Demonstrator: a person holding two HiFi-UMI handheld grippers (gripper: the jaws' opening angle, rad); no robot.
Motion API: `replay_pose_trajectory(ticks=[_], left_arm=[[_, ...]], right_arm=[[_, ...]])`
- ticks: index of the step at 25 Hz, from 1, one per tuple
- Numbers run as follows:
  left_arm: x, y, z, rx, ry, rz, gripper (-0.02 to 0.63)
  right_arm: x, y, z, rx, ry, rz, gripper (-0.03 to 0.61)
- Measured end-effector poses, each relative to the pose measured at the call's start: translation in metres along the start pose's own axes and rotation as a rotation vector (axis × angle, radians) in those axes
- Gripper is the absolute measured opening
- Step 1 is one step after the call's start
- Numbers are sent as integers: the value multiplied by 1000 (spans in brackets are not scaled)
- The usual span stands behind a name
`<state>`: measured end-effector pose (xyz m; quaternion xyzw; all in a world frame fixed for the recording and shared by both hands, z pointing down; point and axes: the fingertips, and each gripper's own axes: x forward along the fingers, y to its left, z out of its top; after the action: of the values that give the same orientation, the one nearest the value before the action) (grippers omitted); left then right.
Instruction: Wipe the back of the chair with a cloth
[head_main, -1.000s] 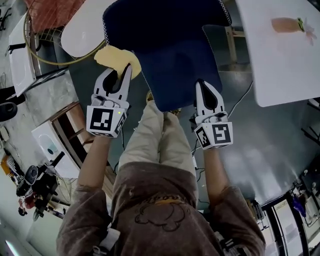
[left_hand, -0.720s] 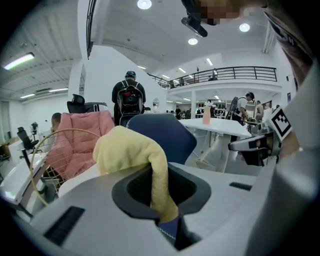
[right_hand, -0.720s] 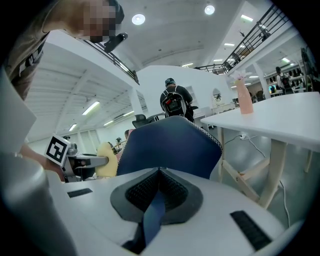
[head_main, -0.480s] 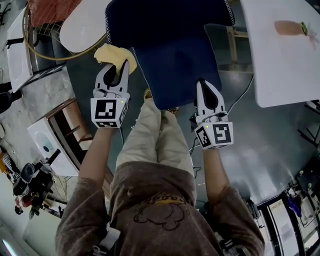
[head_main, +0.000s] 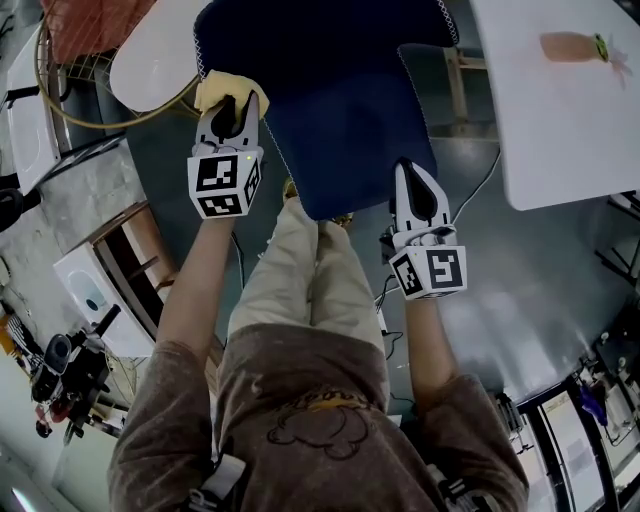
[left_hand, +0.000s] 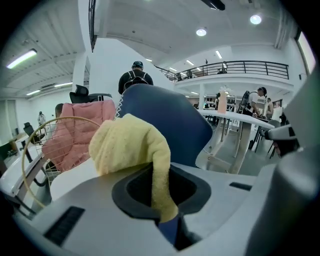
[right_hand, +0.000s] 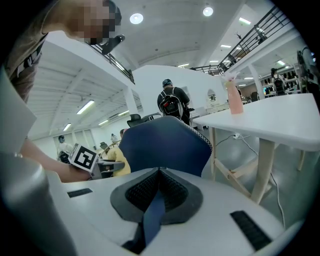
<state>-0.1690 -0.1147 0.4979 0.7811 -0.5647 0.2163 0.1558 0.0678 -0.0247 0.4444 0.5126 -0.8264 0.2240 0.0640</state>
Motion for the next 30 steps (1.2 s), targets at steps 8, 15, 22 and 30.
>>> replay_pose_trajectory(ticks=[8,15,22,30], left_arm=[[8,-10,-3,48,30,12,54],[38,-18,-5,46,52,-18,54],[74,-38,-6,115,65,-75,54],[118,-81,3,182,55,-182,54]], right_arm=[[1,-2,-1,6,0,-7,28],[2,-5,-5,19,7,-29,28],[-1,-16,-1,24,-5,-60,28],[-7,-28,10,35,-22,-97,28]])
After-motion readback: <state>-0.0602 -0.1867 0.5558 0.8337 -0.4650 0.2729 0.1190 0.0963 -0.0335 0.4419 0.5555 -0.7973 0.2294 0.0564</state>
